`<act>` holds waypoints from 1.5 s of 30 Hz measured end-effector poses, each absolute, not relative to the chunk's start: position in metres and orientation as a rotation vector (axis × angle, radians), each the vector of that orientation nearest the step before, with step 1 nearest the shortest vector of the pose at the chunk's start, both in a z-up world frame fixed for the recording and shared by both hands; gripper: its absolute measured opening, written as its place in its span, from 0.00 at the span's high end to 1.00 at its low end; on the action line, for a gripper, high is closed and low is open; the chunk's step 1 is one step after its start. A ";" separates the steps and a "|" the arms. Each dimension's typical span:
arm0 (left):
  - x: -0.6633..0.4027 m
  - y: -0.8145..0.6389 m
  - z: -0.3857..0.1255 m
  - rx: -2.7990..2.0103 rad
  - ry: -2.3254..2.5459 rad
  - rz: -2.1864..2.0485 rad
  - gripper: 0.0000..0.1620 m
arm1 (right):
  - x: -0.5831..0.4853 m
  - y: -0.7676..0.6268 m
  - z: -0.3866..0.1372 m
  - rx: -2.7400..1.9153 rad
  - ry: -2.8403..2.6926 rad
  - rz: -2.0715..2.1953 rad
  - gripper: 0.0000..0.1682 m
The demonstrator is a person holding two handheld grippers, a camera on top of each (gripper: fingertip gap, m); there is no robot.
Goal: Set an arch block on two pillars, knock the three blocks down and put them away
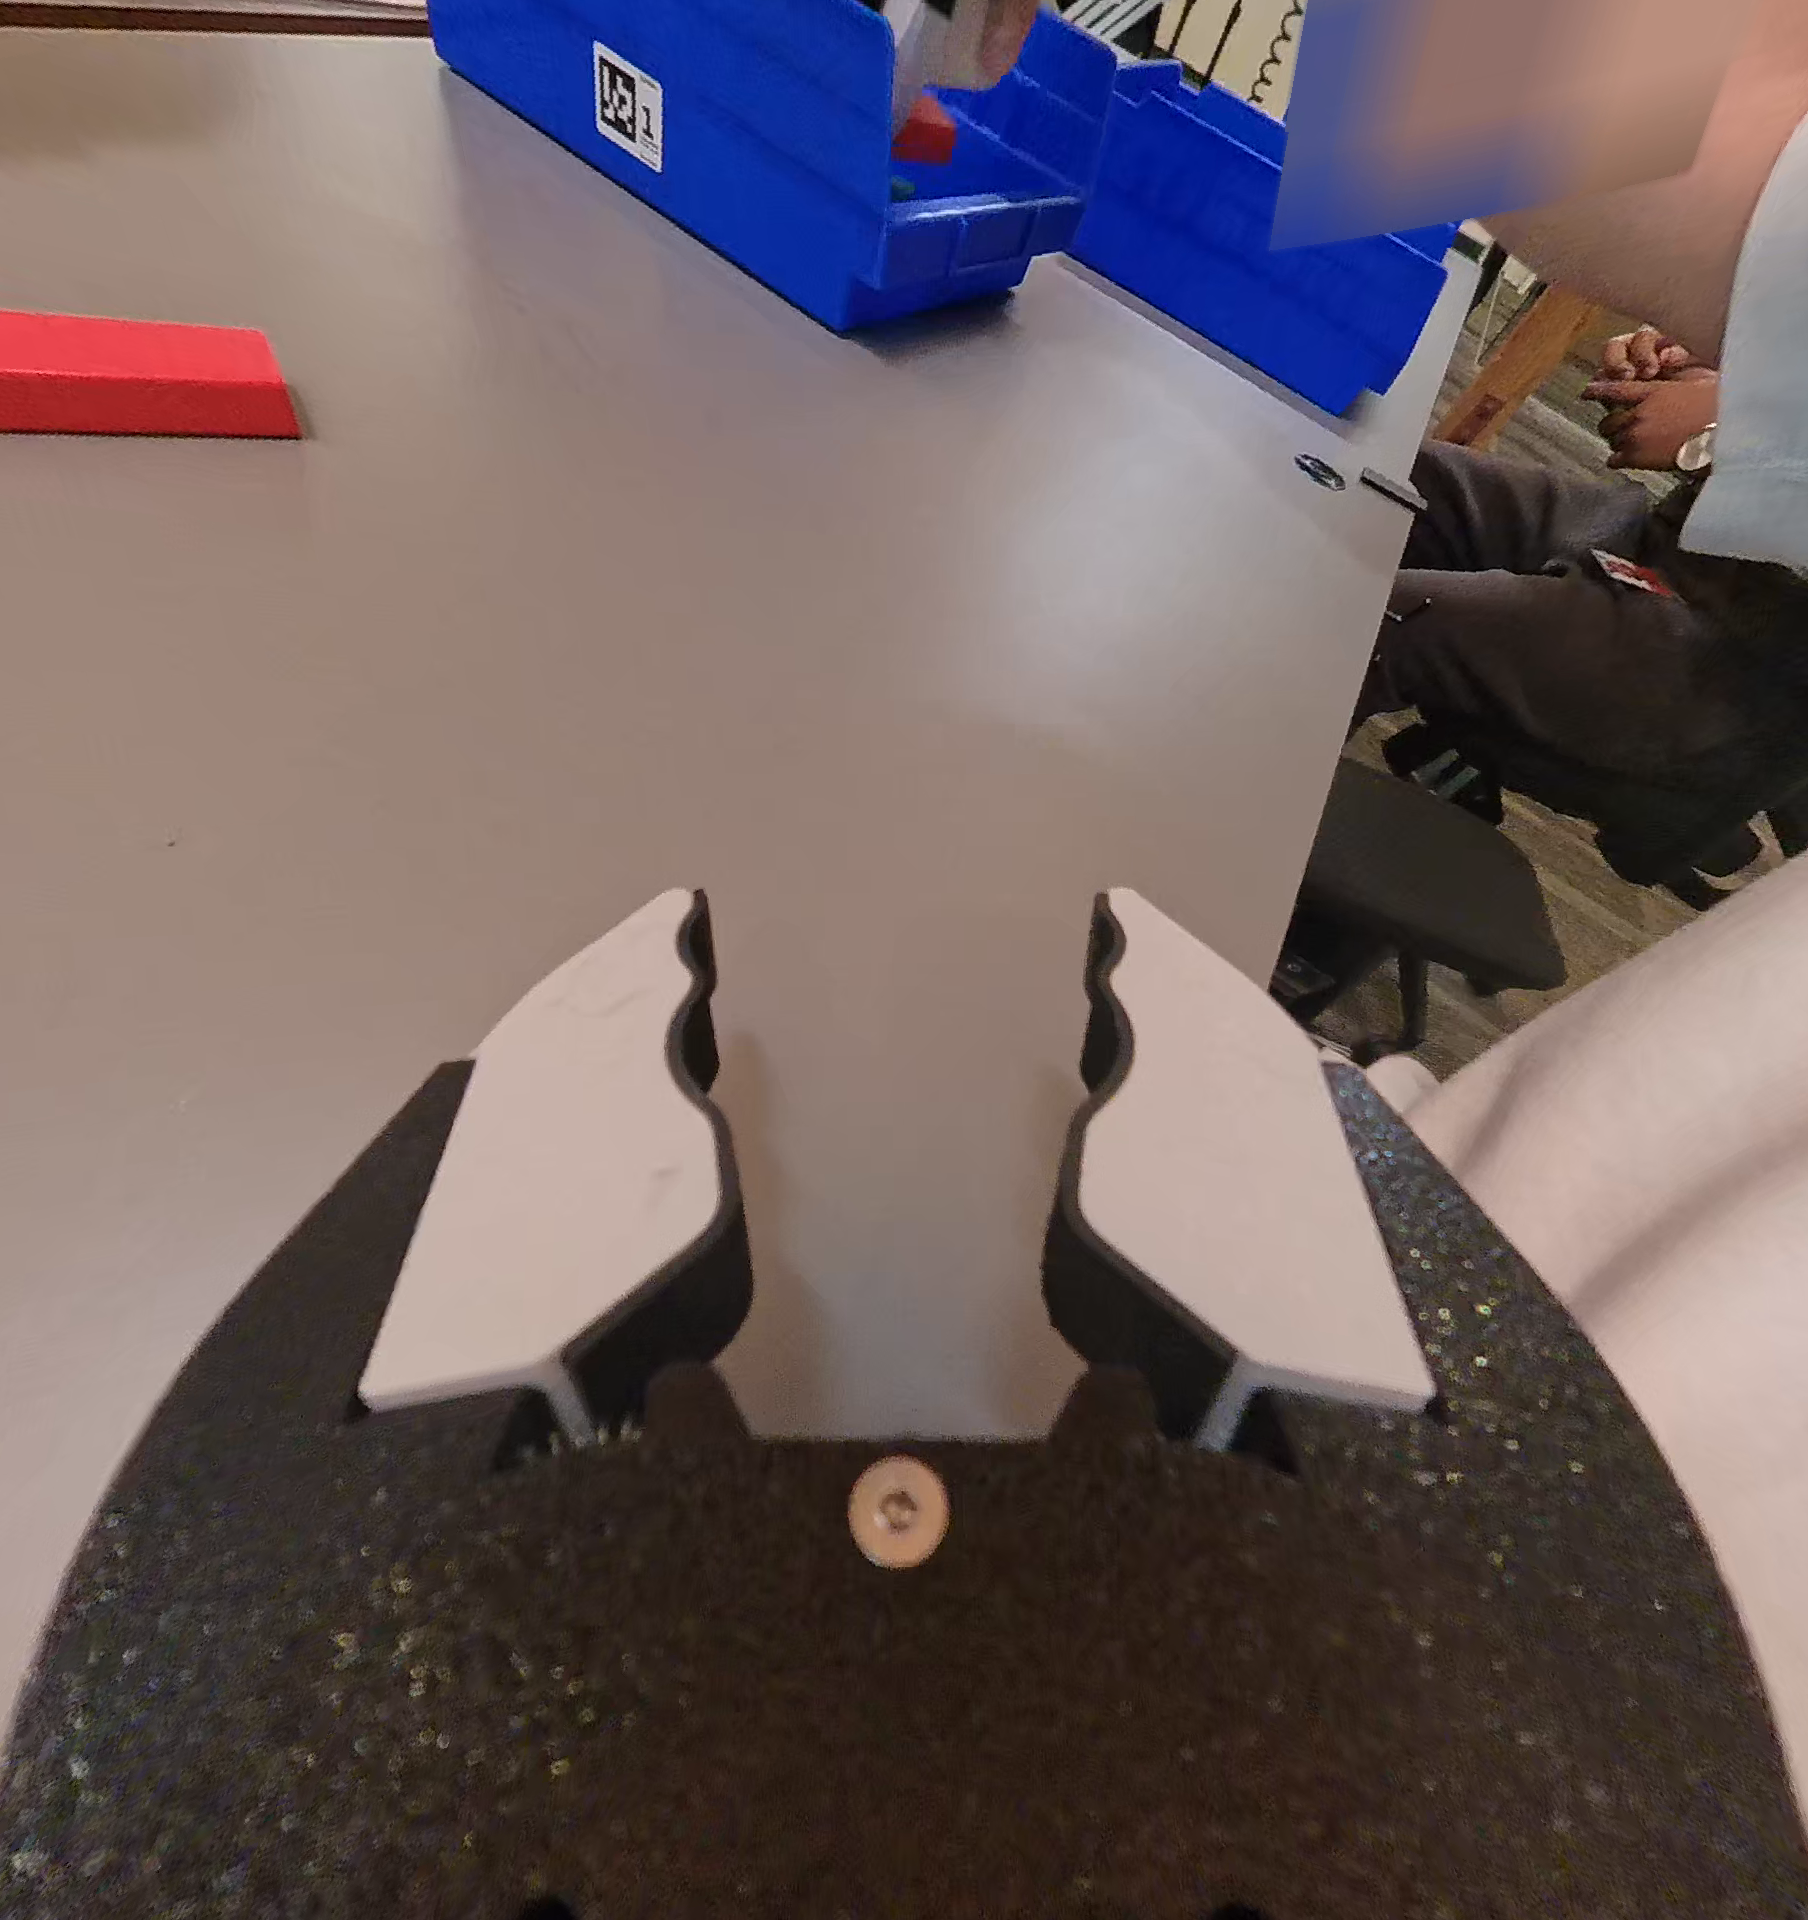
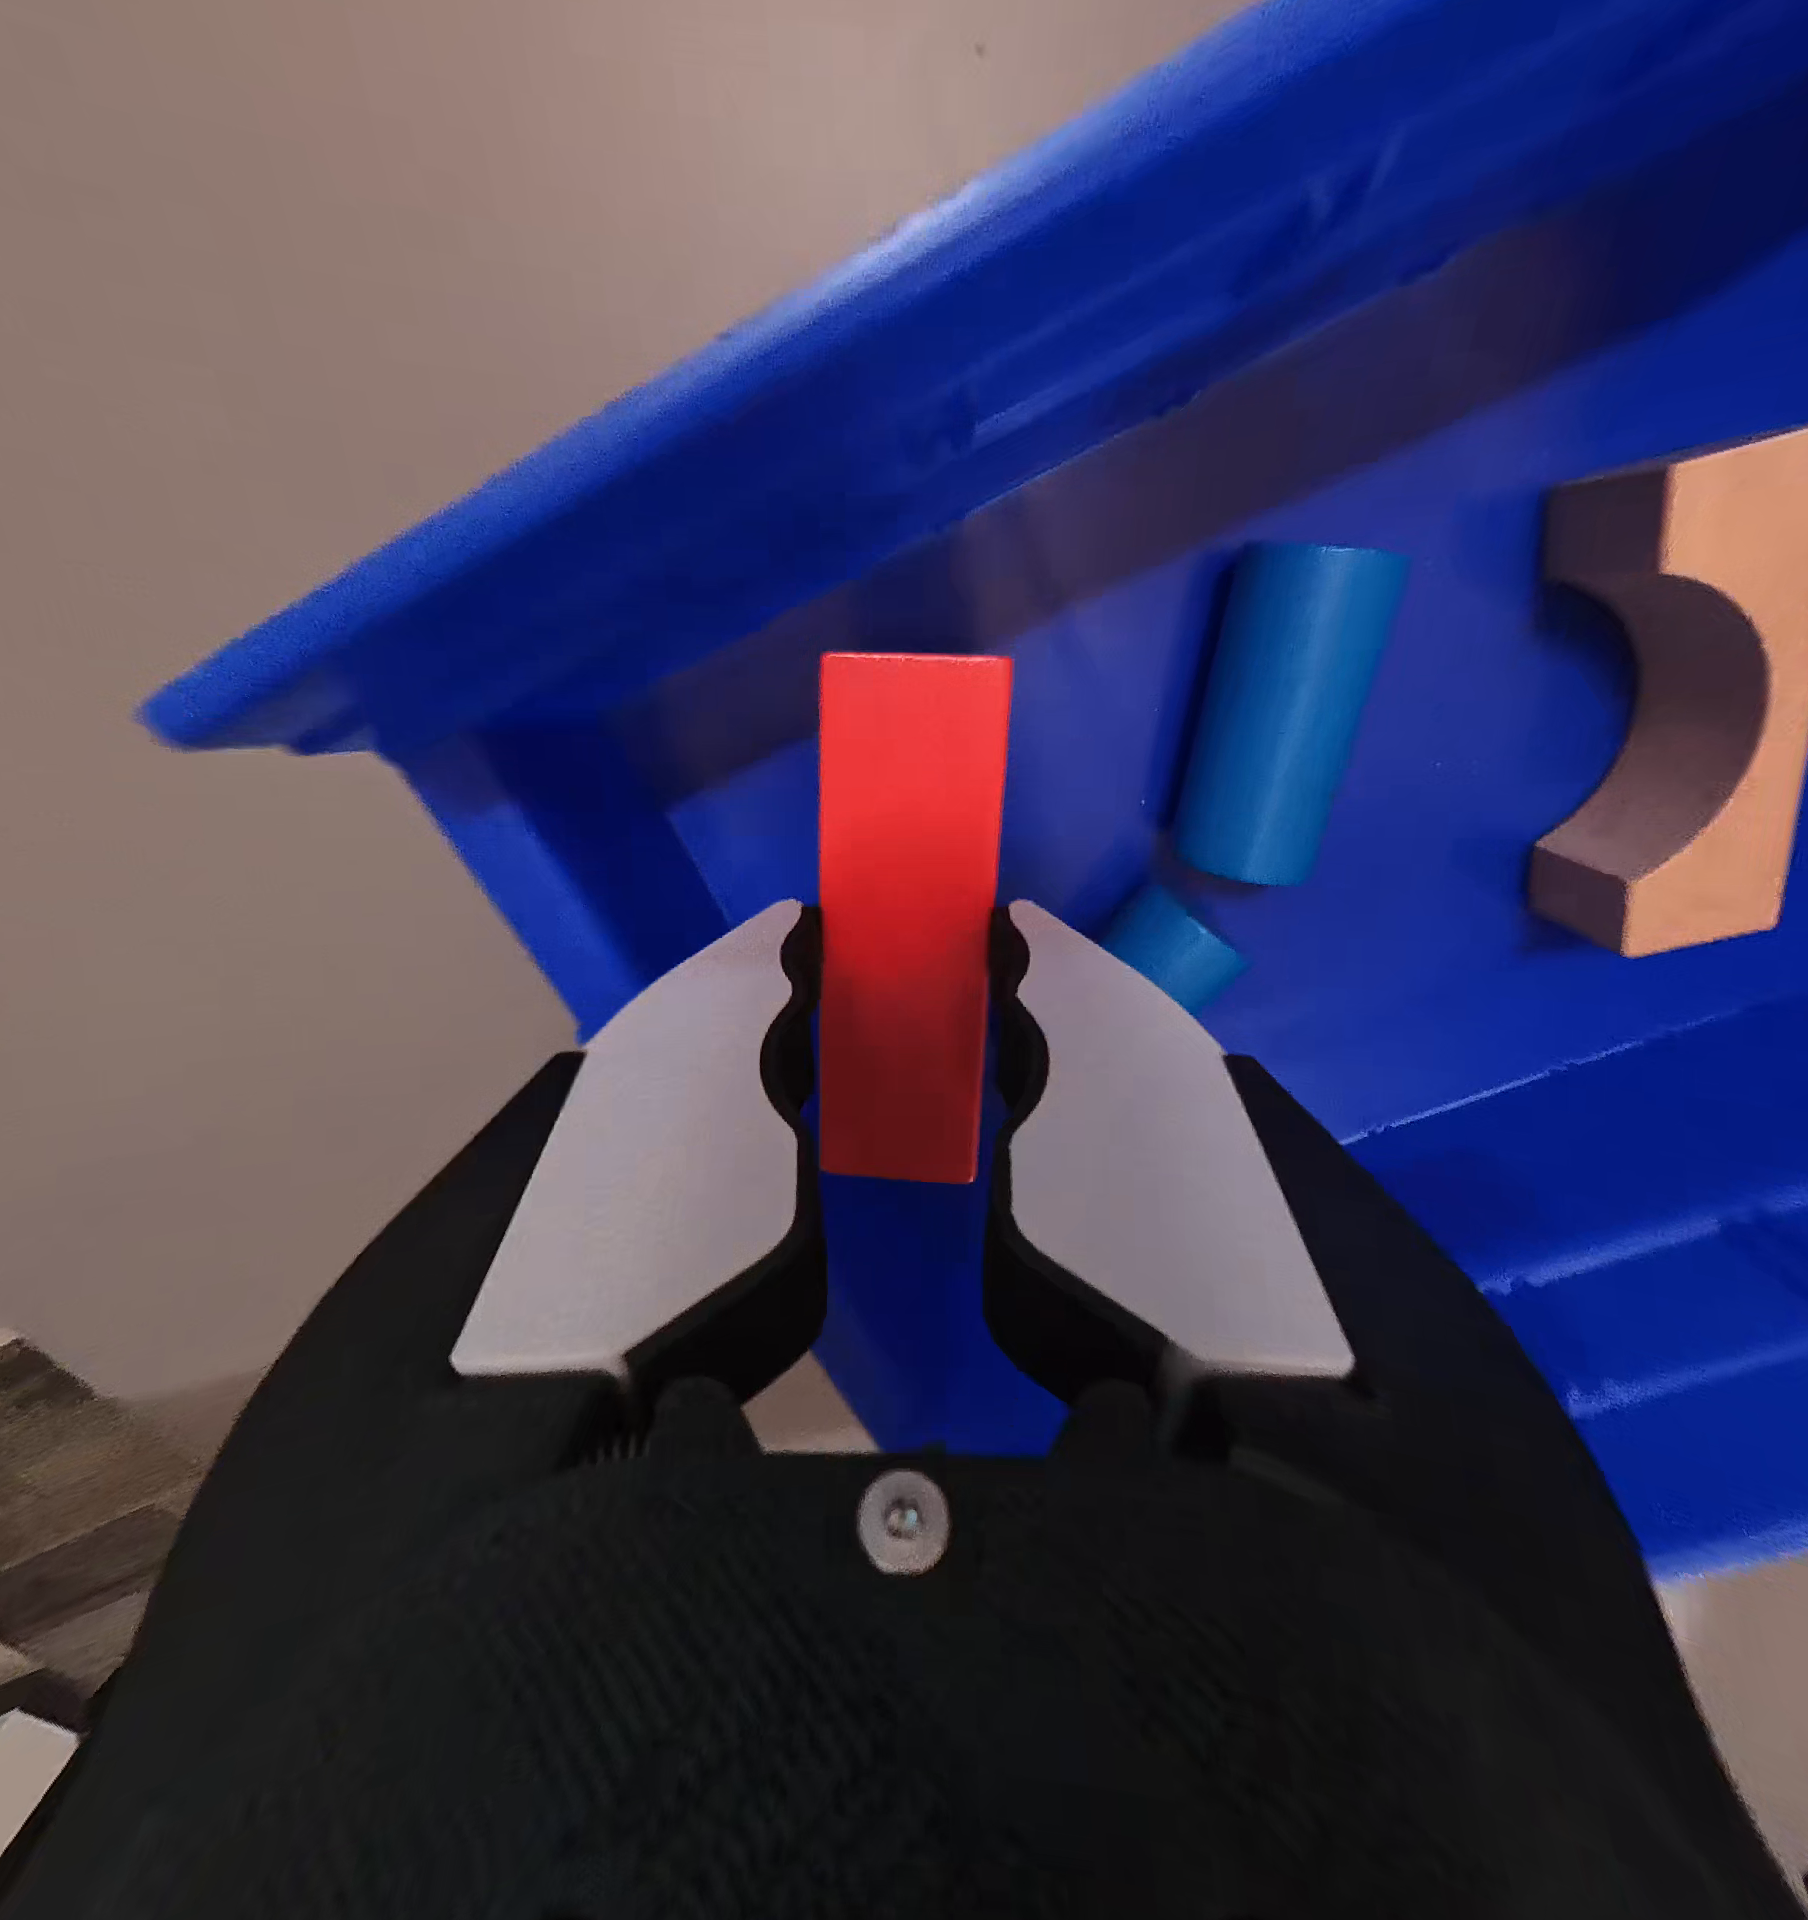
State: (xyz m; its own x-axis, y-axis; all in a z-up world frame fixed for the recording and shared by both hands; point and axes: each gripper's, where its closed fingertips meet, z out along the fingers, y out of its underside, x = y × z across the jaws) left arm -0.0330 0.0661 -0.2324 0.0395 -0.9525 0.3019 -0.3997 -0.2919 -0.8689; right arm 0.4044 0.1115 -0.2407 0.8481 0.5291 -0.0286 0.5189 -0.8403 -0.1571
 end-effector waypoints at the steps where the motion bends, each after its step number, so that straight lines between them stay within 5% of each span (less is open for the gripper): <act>1: -0.032 0.065 -0.233 -1.746 1.372 -1.240 0.58 | 0.406 0.113 -0.248 -2.897 -0.818 0.106 0.81; 14: -0.036 0.062 -0.239 -1.762 1.401 -1.249 0.58 | 0.411 0.111 -0.282 -3.008 -0.856 0.119 0.77; 18: -0.037 0.064 -0.237 -1.749 1.388 -1.248 0.58 | 0.431 0.133 -0.219 -2.853 -0.784 -0.152 0.60; 22: -0.040 0.065 -0.235 -1.744 1.384 -1.235 0.58 | 0.374 0.168 -0.115 -2.505 -0.740 -0.039 0.59; 25: -0.040 0.067 -0.232 -1.738 1.371 -1.236 0.58 | 0.298 0.172 -0.090 -2.436 -0.980 0.131 0.60; 45: -0.082 0.113 -0.220 -1.755 1.244 -0.850 0.56 | 0.118 0.294 -0.284 -2.730 -1.134 0.159 0.67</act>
State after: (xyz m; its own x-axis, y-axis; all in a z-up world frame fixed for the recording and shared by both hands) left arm -0.0817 0.1131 -0.2203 0.2888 -0.9547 0.0712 -0.4133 -0.1914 -0.8902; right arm 0.1176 0.2941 -0.2841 0.7032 0.7104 -0.0289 0.6911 -0.6925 -0.2068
